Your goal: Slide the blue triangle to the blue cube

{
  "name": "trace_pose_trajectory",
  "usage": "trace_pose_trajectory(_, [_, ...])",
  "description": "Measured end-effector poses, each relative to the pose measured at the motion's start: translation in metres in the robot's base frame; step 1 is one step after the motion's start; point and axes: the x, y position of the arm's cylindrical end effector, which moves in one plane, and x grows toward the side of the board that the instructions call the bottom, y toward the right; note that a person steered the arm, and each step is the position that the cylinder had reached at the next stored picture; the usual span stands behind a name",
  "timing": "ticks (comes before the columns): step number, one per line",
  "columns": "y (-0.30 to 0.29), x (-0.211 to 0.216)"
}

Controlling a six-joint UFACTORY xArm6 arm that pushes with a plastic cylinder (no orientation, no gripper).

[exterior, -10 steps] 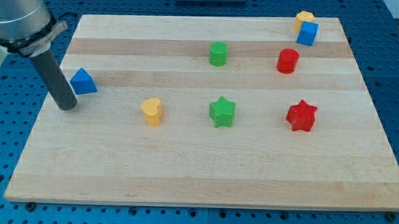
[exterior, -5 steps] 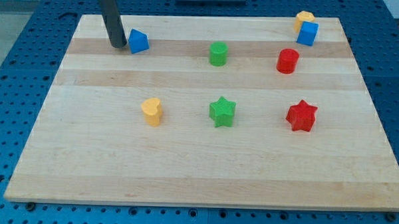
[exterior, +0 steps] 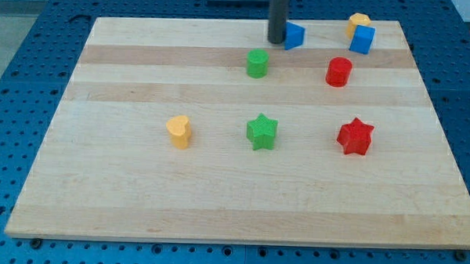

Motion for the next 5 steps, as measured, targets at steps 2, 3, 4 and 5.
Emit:
trace_pose_trajectory(2, [0.032,-0.007])
trace_pose_trajectory(3, [0.036,-0.011])
trace_pose_trajectory(4, [0.057,-0.02])
trace_pose_trajectory(5, [0.079,-0.026])
